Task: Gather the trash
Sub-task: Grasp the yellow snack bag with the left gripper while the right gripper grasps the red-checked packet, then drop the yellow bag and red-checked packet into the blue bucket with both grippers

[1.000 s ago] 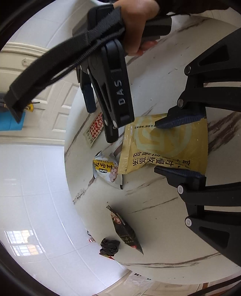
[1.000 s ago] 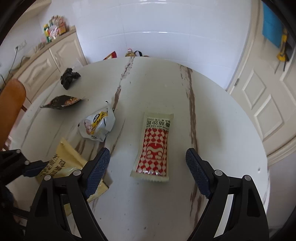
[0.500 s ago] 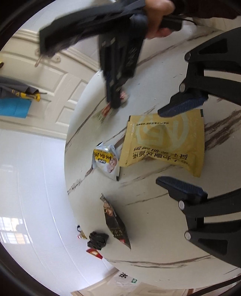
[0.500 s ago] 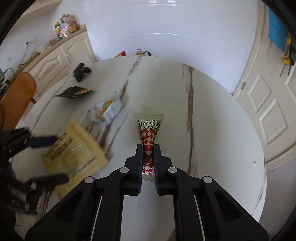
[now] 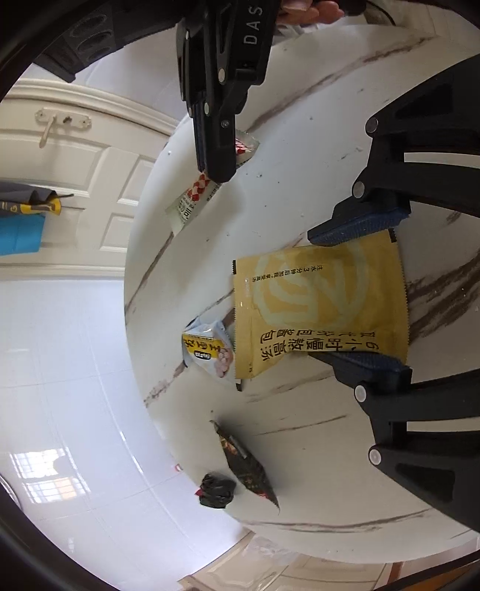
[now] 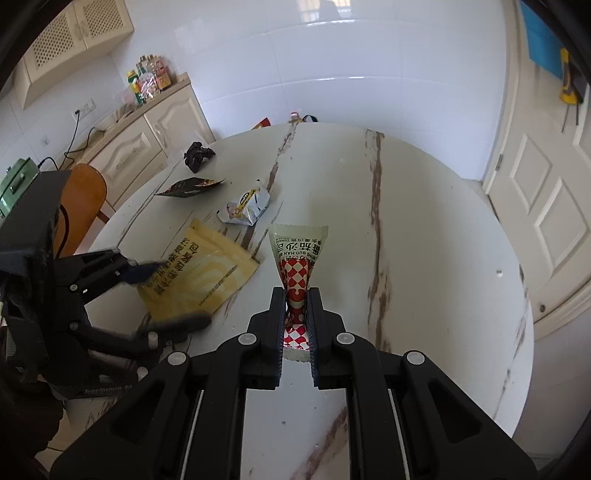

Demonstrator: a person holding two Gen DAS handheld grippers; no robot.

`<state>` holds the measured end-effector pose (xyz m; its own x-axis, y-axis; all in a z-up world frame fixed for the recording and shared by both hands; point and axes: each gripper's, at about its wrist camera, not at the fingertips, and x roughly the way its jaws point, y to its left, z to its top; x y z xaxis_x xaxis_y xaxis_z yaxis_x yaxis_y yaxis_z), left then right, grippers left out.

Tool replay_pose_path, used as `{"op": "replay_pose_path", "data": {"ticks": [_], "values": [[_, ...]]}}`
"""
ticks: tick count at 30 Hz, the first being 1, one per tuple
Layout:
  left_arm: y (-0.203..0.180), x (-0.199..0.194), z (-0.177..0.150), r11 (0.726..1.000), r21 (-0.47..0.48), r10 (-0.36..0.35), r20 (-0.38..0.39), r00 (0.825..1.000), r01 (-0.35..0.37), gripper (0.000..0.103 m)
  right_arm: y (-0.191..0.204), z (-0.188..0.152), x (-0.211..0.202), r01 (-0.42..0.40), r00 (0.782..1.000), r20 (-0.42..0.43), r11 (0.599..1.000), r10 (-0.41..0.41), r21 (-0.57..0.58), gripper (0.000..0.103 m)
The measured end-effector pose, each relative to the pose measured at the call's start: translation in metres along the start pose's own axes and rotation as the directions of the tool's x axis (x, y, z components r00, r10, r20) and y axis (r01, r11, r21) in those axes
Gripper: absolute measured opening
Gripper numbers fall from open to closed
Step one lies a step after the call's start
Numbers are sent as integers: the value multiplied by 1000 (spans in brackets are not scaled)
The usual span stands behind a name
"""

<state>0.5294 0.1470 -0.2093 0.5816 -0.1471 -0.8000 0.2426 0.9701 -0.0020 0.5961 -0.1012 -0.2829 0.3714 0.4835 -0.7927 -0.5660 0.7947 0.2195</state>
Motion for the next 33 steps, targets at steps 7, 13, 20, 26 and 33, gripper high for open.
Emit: {"op": "replay_pose_path", "data": {"ticks": [7,13,20,26,33], "values": [[-11,-7,-3,999,34,1,4,1000,-1,26,5,-7,2,-32,999,5,999,32,22,11],[-15,-23,-8,998,-15,-65,11,998,65,23,10,-17,-8,-66,998,29,997,65,46,11],[-48,-75,-1,996,-14,-85,103,991,87,23,4,-35,-52,-78,992,99,995,72,60,11],[-102,-112,1,996,10,-92,172,981,91,23,-18,-65,-117,-56,982,186,994,39,88,11],[-202,-109,12,982,89,-176,148,973,164,23,-69,-123,-193,0,965,260,986,-43,166,11]]}}
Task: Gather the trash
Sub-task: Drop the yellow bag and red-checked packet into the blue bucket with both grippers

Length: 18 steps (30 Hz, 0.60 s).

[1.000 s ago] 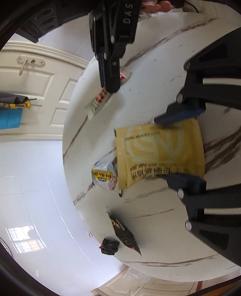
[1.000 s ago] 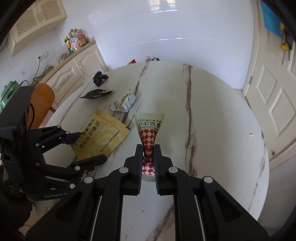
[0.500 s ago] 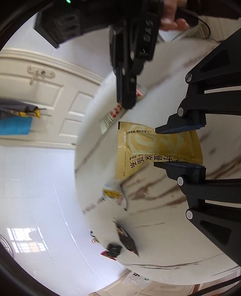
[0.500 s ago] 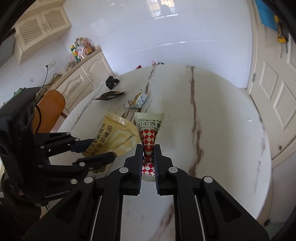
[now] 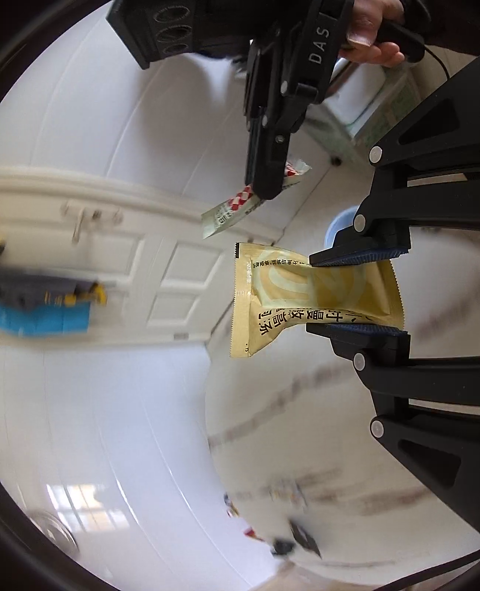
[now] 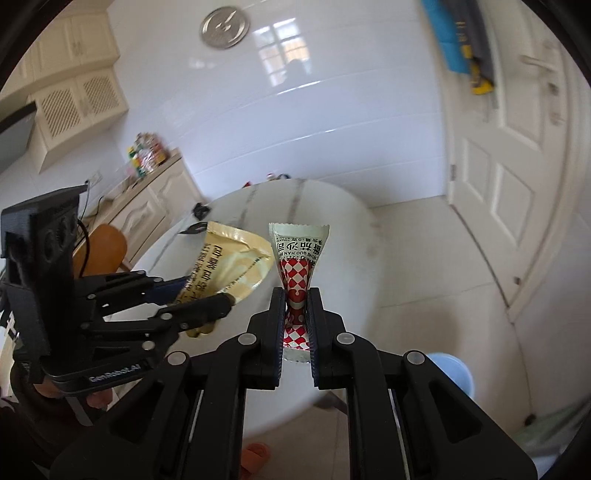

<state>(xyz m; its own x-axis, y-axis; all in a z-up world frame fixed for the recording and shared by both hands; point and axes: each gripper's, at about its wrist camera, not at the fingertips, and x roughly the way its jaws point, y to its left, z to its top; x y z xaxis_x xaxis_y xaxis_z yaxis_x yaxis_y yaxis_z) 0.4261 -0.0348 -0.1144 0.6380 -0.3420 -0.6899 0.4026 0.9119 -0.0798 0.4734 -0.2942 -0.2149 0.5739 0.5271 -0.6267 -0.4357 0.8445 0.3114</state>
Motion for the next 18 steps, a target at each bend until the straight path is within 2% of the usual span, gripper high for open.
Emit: {"op": "replay_pose_path", "data": {"ticks": [4,7,11,16,18], "values": [[-68,38,10,995,75,-55,-53,997,58,23,-50,-23,-34,68,997,21,995,-70,68,11],[-99,70,16,991,102,-82,-91,992,91,23,-92,-43,-48,114,993,15,985,-117,131,11],[-141,134,23,985,140,-74,-157,985,97,24,-147,-69,-49,157,988,-21,967,-156,203,11],[-152,213,27,987,143,-41,-240,970,76,24,-205,-98,-24,166,986,-75,946,-151,278,11],[-151,235,31,988,142,-26,-254,967,64,28,-224,-107,-10,173,984,-98,939,-151,297,11]]}}
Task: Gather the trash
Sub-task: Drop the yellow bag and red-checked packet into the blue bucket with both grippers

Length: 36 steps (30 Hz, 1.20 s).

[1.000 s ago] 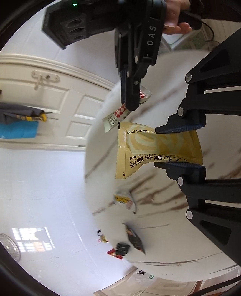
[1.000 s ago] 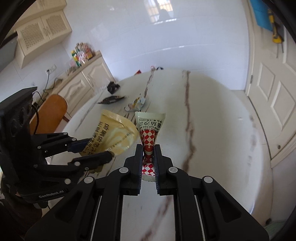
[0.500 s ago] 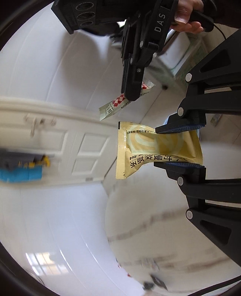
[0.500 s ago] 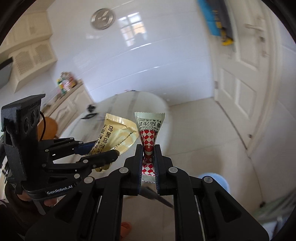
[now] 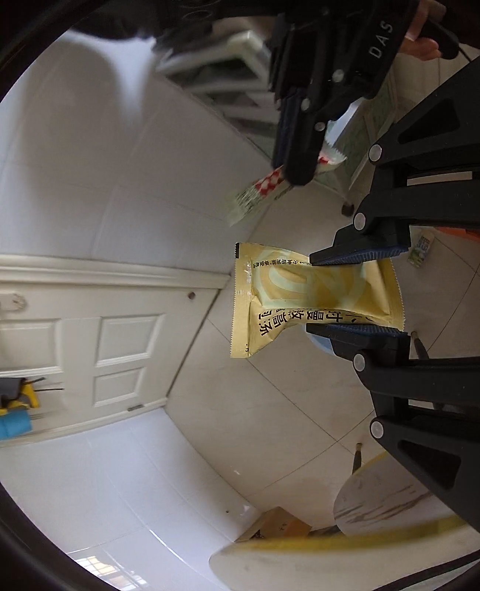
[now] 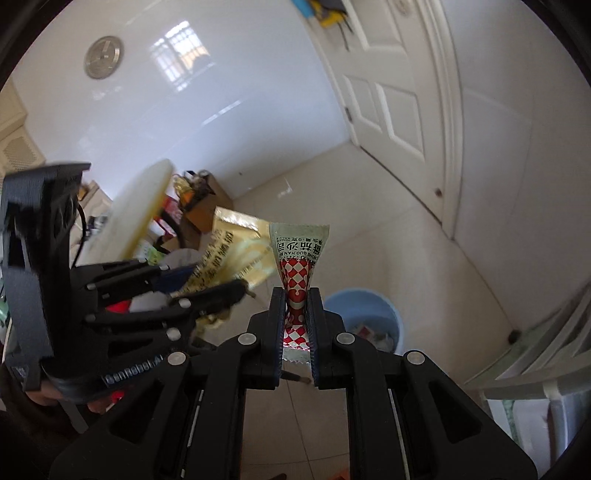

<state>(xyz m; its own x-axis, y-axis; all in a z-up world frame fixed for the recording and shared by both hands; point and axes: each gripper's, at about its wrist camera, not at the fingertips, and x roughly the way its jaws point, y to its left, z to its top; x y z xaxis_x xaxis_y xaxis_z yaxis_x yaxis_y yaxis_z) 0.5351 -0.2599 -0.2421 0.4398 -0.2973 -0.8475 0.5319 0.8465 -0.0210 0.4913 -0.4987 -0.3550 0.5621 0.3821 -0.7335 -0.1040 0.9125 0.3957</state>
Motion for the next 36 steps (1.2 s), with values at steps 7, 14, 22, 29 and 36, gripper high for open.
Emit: {"op": "replay_pose_path", "data": {"ticks": [7,14,22,29,36], "values": [[1,52,28,996,-43,74,-27,997,-75,56,-43,-9,56,-12,998,-64,997,16,73,11],[-21,34,26,994,-58,101,41,994,-98,69,-47,-7,86,-29,995,-95,995,38,94,16],[-8,-35,2,997,-52,54,129,990,-48,78,-19,1,85,-12,997,-78,997,18,78,55],[16,-138,-32,997,-80,18,260,965,3,91,40,17,22,36,999,3,999,-36,3,68],[58,-250,-97,992,-114,91,374,923,-51,102,148,32,-47,64,992,121,987,-47,-145,77]]}}
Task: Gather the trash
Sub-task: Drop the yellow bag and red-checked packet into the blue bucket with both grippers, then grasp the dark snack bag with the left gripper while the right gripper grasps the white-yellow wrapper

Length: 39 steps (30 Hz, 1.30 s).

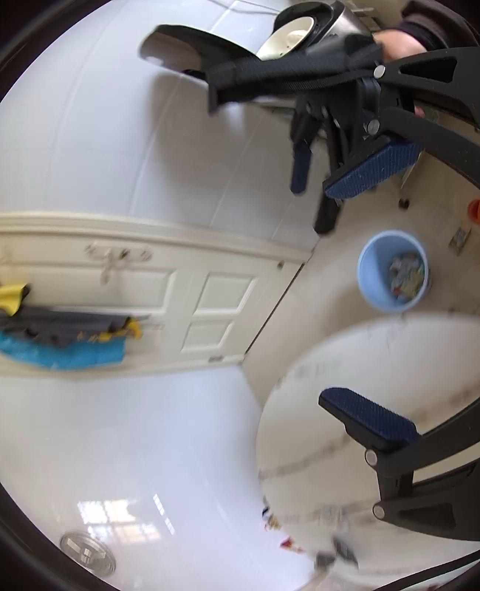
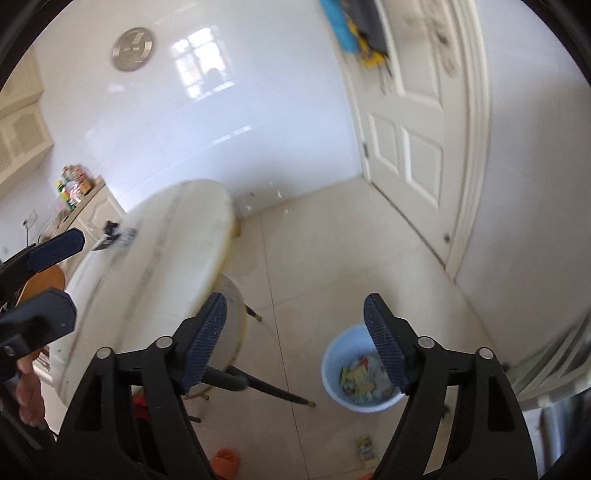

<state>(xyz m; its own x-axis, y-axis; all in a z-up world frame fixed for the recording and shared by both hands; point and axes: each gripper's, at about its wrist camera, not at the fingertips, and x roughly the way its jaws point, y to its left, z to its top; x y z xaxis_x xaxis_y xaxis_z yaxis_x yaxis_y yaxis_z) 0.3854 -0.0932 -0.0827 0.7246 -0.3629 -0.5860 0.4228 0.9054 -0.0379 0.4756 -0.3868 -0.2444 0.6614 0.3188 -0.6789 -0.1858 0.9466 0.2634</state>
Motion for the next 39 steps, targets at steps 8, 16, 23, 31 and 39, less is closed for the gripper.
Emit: {"op": "replay_pose_path", "data": {"ticks": [8,16,23,31,39], "values": [[114,-128,-33,969,-14,246,80,966,-246,102,142,39,-10,-50,997,43,981,59,-189,84],[247,-159,-74,892,-138,428,-45,903,-430,102,263,69,64,-112,993,-60,939,98,-326,84],[331,-92,-77,885,-154,415,-167,895,-439,102,321,78,186,-167,968,-234,922,87,-348,84],[400,-14,-57,909,-160,341,-246,907,-385,102,330,68,285,-181,936,-346,925,58,-335,81],[414,33,-54,926,-102,331,-246,911,-364,102,341,73,301,-182,947,-318,887,42,-425,34]]}}
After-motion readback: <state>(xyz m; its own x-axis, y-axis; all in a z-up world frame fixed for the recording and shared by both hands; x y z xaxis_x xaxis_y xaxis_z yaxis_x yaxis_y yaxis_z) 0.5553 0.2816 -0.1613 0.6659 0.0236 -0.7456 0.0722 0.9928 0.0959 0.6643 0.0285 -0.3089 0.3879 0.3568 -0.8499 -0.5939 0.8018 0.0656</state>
